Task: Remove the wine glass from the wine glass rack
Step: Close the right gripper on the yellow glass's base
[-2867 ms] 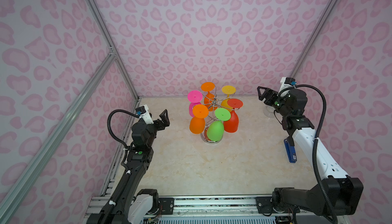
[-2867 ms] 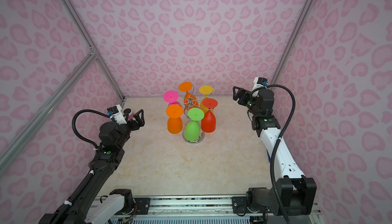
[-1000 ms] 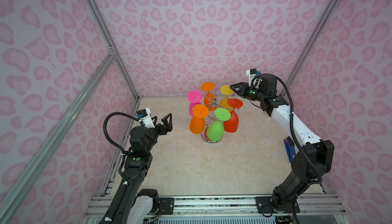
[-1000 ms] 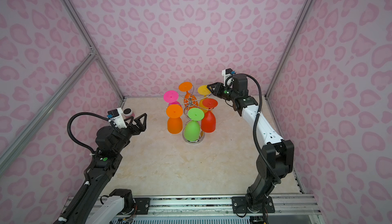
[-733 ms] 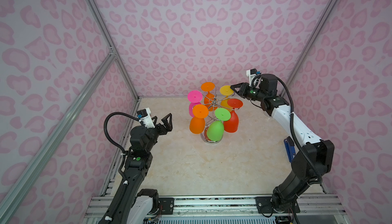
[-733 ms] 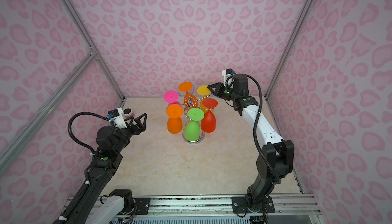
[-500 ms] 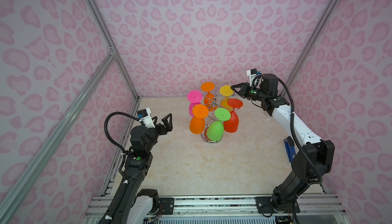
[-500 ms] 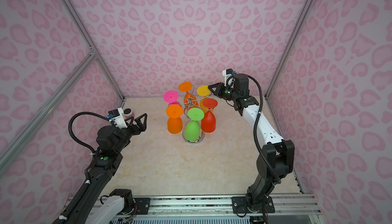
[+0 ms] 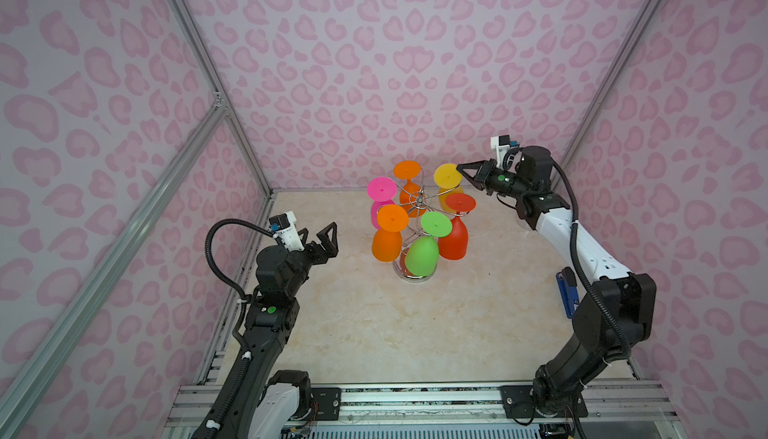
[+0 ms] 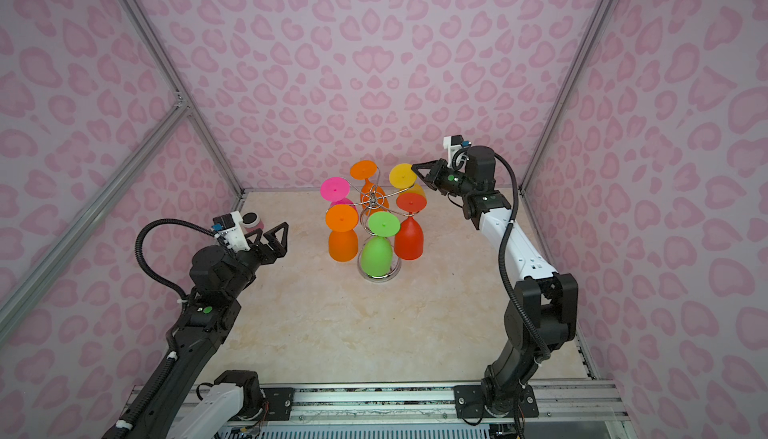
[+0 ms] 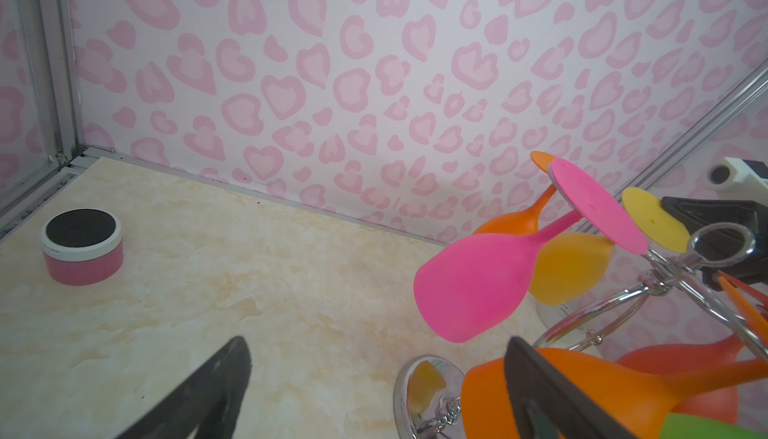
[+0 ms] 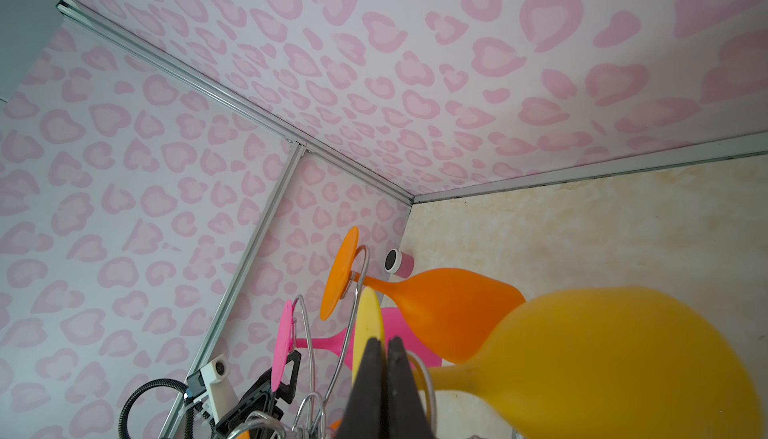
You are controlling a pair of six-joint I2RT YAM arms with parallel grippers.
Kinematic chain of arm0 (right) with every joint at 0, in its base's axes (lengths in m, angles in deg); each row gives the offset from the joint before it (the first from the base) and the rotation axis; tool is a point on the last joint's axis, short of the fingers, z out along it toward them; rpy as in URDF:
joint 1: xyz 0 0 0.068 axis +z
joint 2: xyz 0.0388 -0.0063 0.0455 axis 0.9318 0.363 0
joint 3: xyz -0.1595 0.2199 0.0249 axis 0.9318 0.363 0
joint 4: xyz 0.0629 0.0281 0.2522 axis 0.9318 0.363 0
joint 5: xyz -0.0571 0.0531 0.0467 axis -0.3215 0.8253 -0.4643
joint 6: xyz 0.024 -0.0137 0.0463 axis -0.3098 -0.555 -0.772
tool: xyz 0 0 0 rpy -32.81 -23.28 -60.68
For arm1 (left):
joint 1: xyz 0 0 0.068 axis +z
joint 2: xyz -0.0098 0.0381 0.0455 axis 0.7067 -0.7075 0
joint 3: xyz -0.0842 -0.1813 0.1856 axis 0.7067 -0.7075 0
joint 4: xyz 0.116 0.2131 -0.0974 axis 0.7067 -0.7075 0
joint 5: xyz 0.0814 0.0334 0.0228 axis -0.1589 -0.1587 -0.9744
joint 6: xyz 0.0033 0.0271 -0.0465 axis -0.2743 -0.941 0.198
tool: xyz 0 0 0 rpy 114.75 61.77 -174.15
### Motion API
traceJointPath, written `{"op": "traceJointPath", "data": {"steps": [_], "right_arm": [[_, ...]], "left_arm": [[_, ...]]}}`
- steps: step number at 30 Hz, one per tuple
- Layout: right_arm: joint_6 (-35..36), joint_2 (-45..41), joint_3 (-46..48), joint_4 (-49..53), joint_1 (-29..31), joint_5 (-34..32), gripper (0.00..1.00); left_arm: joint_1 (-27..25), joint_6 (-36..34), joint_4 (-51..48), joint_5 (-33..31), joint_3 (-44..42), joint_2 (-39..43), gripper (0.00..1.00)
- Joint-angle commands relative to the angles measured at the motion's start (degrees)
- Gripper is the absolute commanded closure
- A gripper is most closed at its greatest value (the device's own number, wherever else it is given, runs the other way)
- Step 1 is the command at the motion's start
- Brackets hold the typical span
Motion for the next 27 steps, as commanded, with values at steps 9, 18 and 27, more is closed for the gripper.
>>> {"op": "traceJointPath", "data": {"steps": [9,18,27], "right_arm": [[-15.82,1.71,2.13,-20.2,-1.39,5.58,1.0],[-16.5,0.07,5.44,-21.19,-2.53,5.94,1.0],[-16.22,-2.59,8.69,-21.28,-2.71,6.04,1.0]], "left_arm": [[0.01,-0.93,0.51,-0.41,0.02,0.12,0.03],[0.01,-0.93,0.34,-0.42,0.09,0.14,0.03],[0.0,-0.93,0.29,-0.42,0.0,0.15,0.03]]}}
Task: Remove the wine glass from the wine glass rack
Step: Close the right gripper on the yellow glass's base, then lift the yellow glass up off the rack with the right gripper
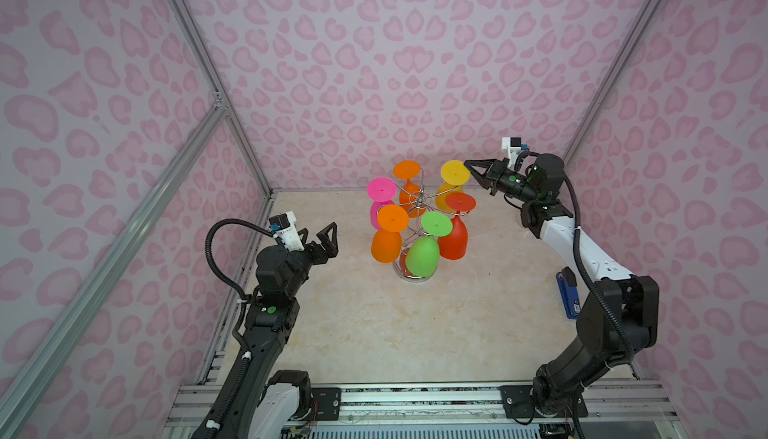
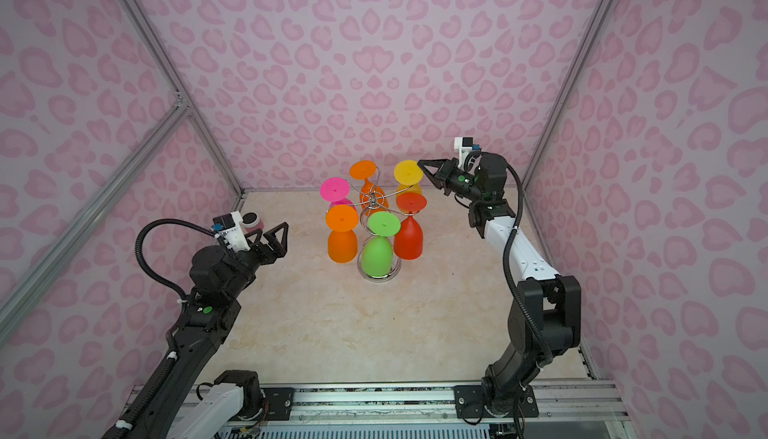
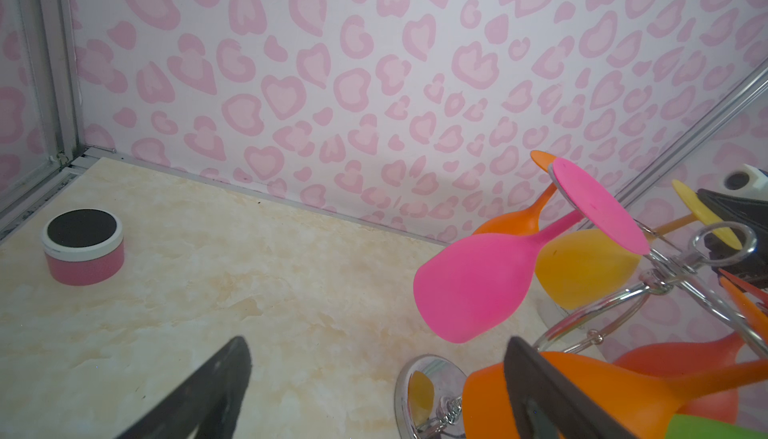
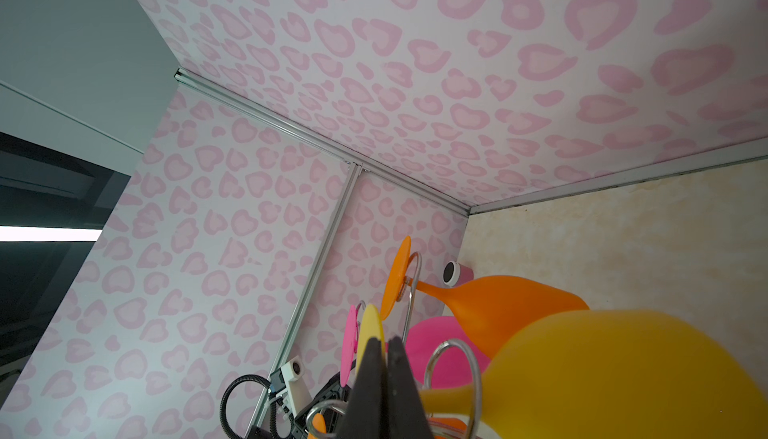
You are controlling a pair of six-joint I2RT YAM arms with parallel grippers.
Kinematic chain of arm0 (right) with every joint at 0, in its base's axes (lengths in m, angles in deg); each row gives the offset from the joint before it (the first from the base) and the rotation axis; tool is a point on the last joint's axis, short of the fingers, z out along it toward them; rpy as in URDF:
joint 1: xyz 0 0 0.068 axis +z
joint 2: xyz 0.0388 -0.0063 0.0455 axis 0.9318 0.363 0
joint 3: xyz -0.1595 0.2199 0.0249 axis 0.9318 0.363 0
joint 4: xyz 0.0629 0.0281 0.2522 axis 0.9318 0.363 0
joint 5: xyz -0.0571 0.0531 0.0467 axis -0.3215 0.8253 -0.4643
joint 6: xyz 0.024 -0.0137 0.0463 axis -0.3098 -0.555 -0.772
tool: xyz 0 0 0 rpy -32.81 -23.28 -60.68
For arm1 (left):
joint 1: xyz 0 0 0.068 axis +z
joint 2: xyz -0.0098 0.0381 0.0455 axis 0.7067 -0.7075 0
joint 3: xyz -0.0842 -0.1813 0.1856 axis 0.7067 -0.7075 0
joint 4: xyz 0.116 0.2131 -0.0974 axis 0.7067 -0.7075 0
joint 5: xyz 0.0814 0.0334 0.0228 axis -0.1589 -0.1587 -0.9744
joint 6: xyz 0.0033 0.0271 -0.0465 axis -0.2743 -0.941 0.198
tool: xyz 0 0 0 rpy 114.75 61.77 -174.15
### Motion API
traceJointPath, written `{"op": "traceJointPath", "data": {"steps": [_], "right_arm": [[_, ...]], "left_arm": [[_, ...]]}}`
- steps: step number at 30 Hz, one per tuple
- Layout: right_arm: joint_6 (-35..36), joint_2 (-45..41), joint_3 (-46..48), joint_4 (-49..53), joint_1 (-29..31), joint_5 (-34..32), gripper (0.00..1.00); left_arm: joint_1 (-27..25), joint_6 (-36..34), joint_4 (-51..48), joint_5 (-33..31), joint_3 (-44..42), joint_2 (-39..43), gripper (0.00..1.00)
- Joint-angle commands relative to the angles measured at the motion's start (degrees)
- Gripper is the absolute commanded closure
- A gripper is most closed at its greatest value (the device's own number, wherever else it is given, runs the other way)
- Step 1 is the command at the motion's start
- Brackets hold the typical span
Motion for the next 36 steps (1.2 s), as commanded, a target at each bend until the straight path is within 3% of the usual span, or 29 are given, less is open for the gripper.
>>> {"op": "traceJointPath", "data": {"steps": [1,20,36], "right_arm": [[-0.11,-0.66,0.76,-2.7,0.0,0.8,1.0],[0.18,-0.08,-0.69,-0.78,3.65,1.03,1.0],[-1.14,5.69,-8.42,-0.42,5.17,0.42,1.0]], "left_arm": [[-0.06,-0.79,0.34,-0.29,0.0,0.12,0.03],[-0.03,-0.91,0.43,-0.46,-0.52,-0.12,0.03],[-0.08,-0.87,0.32,0.07,-0.17,-0.11,0.03]]}}
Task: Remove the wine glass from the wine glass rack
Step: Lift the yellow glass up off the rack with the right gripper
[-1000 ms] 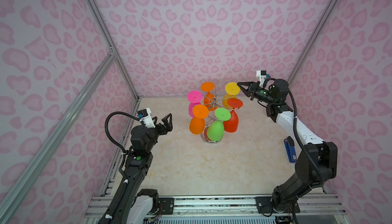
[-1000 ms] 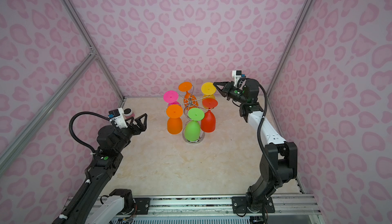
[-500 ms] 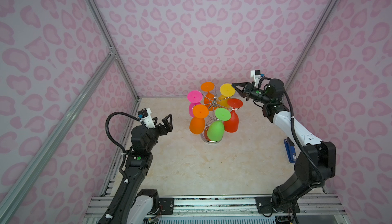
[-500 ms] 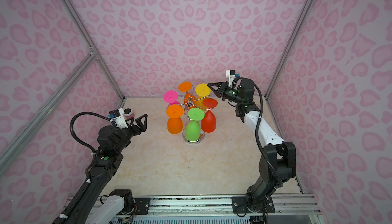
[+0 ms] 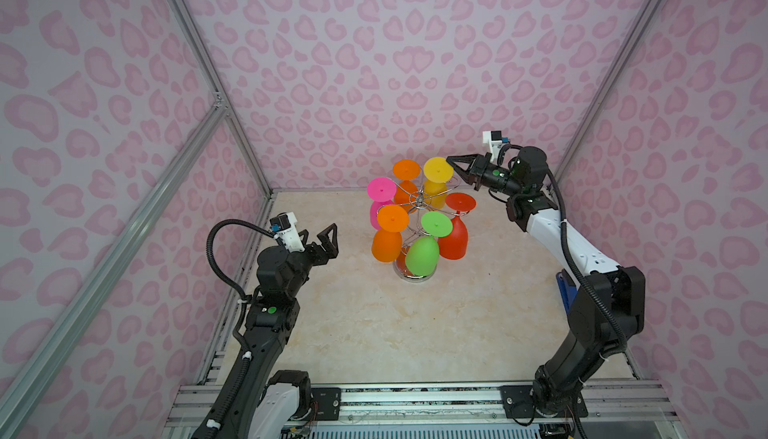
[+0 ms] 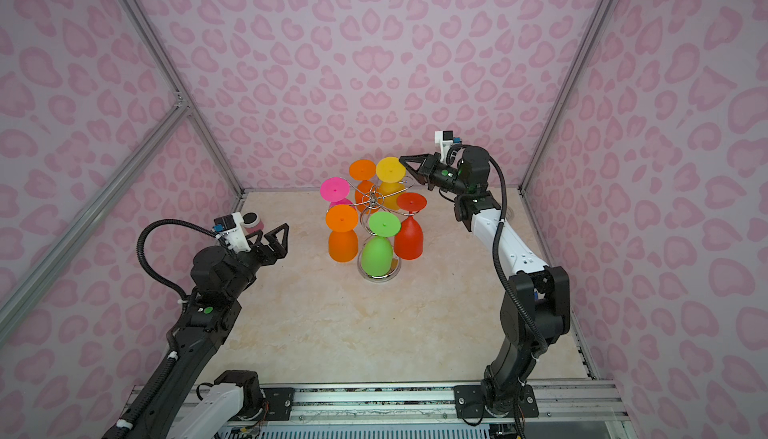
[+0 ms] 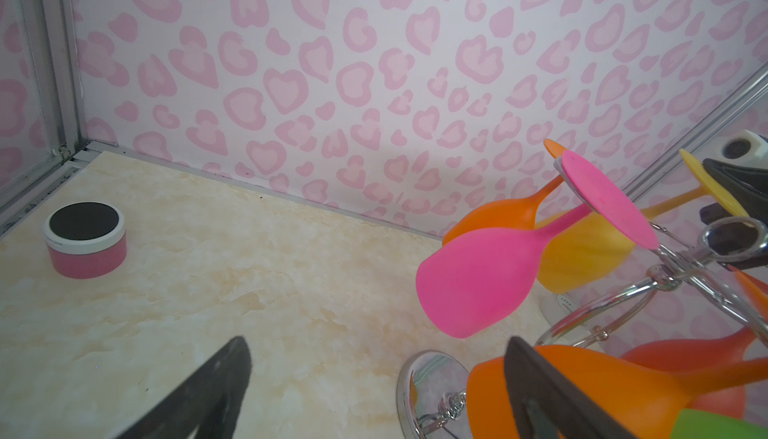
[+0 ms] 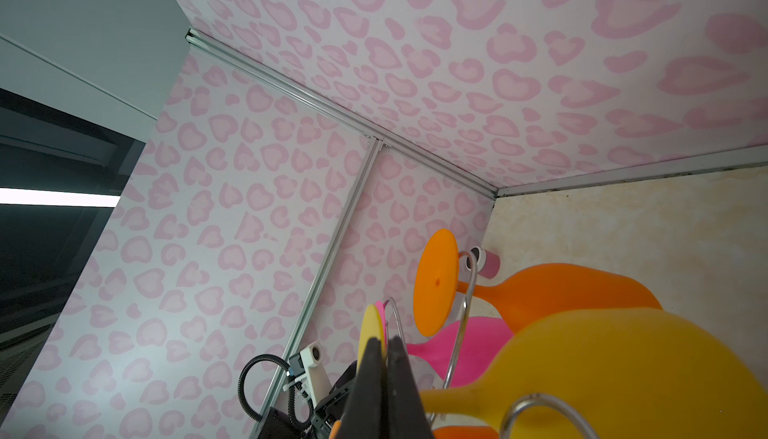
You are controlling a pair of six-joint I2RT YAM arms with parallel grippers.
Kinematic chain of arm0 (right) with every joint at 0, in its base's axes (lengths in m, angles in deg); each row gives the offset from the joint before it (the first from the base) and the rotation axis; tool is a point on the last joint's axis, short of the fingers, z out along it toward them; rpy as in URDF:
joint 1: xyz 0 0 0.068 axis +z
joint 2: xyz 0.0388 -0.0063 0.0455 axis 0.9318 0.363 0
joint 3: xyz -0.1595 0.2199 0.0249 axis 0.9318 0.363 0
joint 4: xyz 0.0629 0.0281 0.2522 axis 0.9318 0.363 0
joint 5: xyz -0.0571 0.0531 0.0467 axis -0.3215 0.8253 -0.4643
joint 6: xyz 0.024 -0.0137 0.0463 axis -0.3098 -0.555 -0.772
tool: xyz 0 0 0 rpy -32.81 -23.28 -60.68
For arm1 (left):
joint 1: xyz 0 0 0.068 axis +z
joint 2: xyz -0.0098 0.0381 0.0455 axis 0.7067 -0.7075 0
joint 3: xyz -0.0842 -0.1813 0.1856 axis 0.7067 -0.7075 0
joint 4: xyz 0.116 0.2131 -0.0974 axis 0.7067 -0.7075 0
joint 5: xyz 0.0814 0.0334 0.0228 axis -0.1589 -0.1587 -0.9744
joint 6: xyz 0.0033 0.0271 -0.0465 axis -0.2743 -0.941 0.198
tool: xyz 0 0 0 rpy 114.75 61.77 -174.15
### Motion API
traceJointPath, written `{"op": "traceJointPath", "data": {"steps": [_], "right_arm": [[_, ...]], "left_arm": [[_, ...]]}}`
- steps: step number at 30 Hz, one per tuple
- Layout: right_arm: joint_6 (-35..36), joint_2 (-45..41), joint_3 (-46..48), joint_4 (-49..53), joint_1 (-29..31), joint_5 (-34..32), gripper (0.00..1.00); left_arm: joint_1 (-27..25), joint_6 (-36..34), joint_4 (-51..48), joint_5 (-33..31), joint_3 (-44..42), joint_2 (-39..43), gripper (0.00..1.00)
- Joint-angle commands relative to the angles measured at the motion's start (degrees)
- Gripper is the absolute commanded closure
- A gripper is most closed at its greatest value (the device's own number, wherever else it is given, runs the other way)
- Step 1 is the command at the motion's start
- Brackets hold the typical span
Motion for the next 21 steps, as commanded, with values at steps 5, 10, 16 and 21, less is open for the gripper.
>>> {"op": "traceJointPath", "data": {"steps": [5,10,16,21], "right_arm": [[-1.37,2.75,-2.57,-1.84,-0.41,-0.49,1.0],[-2.74,4.34,-4.24,-3.46,-1.74,-0.79,1.0],[-4.58,5.11,-5.01,-6.19,-4.16,-1.23,1.0],[-6.77,4.44,-4.48,-9.46,-6.57,-1.42,1.0]], "left_arm": [[0.01,-0.82,0.58,0.31,0.38,-0.34,0.03],[-0.01,-0.73,0.67,0.74,0.33,-0.52,0.03],[-0.01,-1.0,0.51,0.75,0.31,-0.34,0.03],[-0.02,-1.02,0.36,0.75,0.31,-0.14,0.03]]}}
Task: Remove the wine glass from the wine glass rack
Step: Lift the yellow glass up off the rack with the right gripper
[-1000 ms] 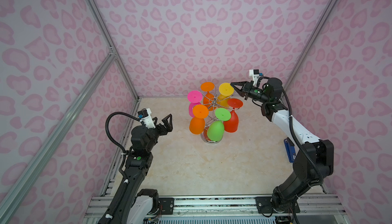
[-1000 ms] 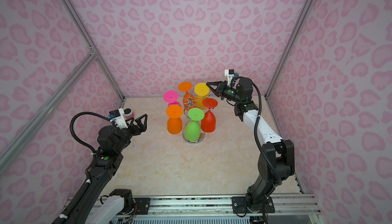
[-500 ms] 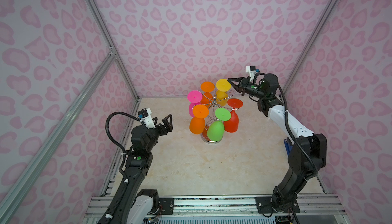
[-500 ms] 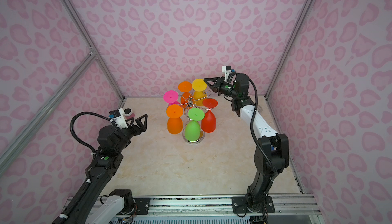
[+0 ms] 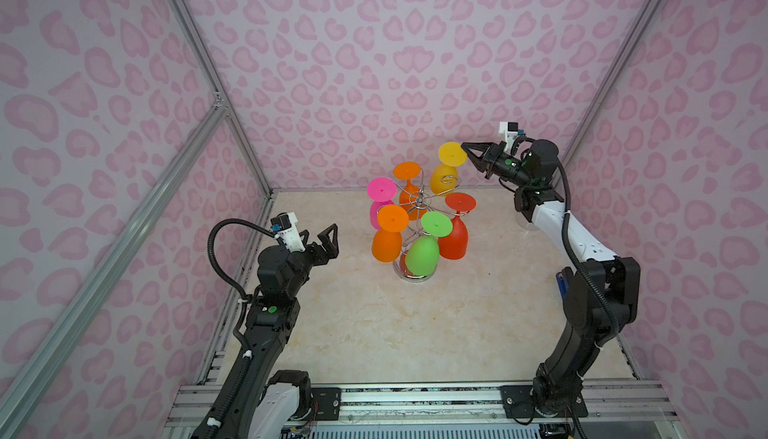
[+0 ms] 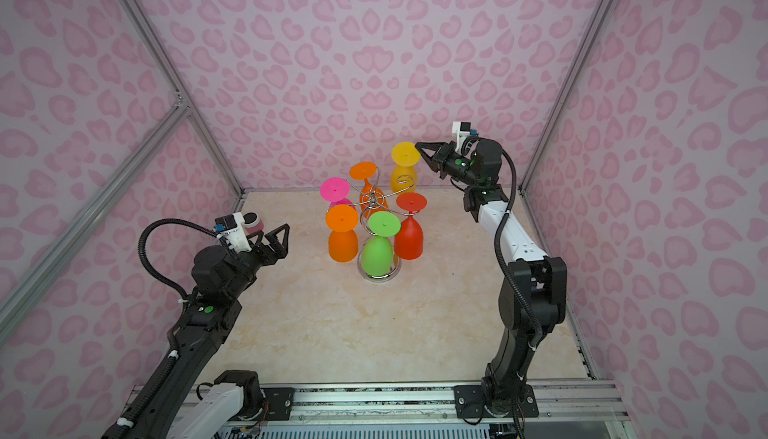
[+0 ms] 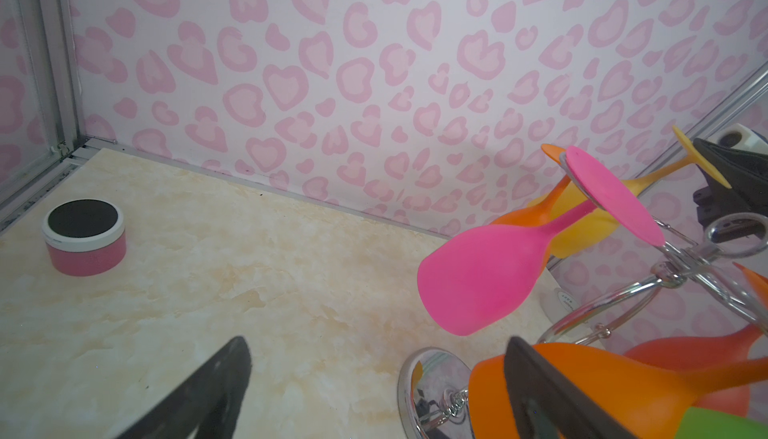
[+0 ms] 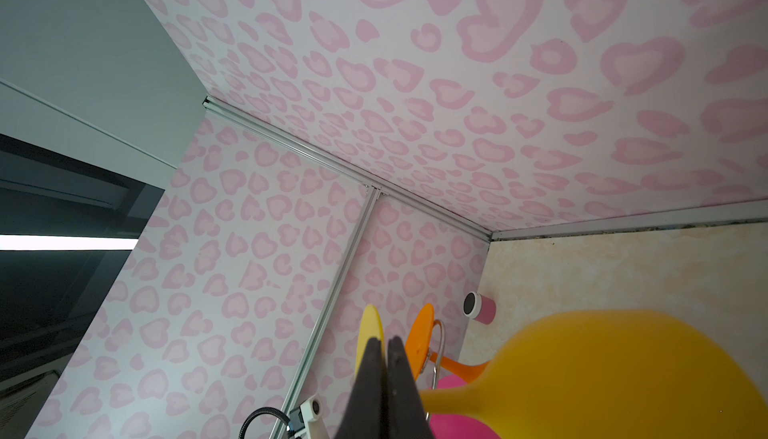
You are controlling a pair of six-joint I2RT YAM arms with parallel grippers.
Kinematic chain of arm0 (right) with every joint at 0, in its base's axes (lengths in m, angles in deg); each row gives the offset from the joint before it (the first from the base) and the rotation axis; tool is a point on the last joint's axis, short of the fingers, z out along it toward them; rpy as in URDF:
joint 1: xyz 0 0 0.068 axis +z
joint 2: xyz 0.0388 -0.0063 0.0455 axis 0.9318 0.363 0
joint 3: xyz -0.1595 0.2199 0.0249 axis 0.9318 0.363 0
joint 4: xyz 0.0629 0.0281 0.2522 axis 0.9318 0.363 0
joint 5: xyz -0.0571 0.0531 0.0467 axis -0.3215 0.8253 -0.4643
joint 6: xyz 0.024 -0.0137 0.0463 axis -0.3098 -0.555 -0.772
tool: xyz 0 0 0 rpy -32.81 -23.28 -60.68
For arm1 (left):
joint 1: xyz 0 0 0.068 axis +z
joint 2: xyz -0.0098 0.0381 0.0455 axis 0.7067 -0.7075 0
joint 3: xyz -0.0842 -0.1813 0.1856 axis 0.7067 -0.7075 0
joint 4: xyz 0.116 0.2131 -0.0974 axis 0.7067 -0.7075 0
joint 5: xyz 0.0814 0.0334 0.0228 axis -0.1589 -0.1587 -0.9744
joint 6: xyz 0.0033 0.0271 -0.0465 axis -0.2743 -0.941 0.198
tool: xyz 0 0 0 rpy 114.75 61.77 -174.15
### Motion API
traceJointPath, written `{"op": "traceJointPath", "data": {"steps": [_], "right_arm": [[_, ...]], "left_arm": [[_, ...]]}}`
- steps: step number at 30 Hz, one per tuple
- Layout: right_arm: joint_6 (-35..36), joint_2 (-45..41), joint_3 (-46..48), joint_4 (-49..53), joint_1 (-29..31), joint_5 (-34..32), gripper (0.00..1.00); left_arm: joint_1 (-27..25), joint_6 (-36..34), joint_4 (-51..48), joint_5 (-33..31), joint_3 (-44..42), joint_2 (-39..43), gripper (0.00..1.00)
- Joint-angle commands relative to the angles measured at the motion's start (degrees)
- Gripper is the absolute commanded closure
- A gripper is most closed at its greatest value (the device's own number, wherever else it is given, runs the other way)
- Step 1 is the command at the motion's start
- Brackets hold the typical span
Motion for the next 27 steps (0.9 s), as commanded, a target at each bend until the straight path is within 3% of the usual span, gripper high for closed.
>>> {"op": "traceJointPath", "data": {"steps": [1,19,27], "right_arm": [[-1.6,-0.54,0.39,-4.93,-1.36,-0.05,1.0],[-2.51,-14.92,5.4,-7.36,-8.48,-0.1,1.0],[-5.97,-21.5,6.82,-12.77,-7.68,-1.69,1.0]], "left_arm": [[-0.07,-0.85,0.48,0.51,0.34,0.22,0.03],[-0.36,-0.89,0.84,1.1,4.44,3.62,0.03],[-1.31,1.5,3.52,7.15,11.39,3.1,0.03]]}}
